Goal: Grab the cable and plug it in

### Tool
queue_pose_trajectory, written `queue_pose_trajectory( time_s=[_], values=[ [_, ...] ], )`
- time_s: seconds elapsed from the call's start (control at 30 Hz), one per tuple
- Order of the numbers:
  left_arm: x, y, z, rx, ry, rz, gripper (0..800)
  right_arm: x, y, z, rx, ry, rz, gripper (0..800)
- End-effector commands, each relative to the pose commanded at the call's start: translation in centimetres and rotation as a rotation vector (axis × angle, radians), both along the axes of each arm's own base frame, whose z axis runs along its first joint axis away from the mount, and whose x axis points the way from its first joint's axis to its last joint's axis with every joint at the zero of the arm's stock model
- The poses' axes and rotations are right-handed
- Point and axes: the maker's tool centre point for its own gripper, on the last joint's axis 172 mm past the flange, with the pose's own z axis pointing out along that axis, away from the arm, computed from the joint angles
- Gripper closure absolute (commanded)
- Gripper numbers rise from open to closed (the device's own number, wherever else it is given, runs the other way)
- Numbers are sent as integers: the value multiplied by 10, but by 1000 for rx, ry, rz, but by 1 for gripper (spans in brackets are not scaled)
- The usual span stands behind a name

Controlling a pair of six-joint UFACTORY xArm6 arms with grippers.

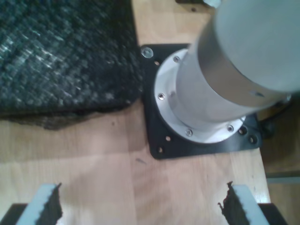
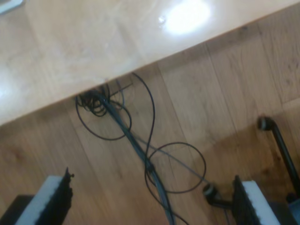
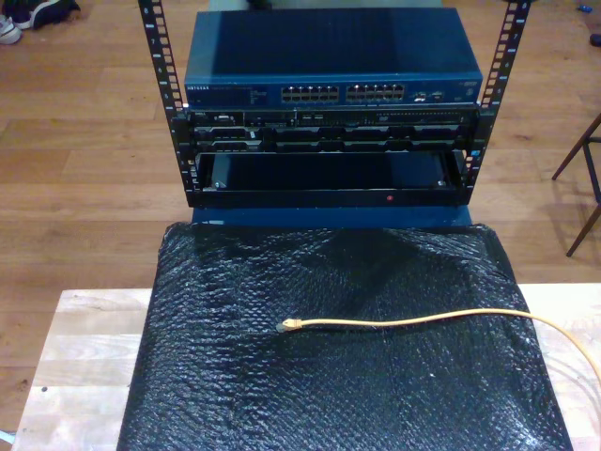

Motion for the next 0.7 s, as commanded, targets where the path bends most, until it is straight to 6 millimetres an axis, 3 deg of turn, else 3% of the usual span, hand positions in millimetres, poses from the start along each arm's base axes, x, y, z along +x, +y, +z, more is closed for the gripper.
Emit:
queue_pose_trajectory(
  time_s=[0.27,0.53,0.7],
  values=[
    [17,-21,2,-15,-1,-14,0,48,30,28,135,-122,-8,2],
    [24,-27,1,-35,3,-12,0,73,63,30,216,-141,64,2],
    [29,-30,-2,-59,6,-1,0,90,74,33,237,-155,97,2]
  ],
)
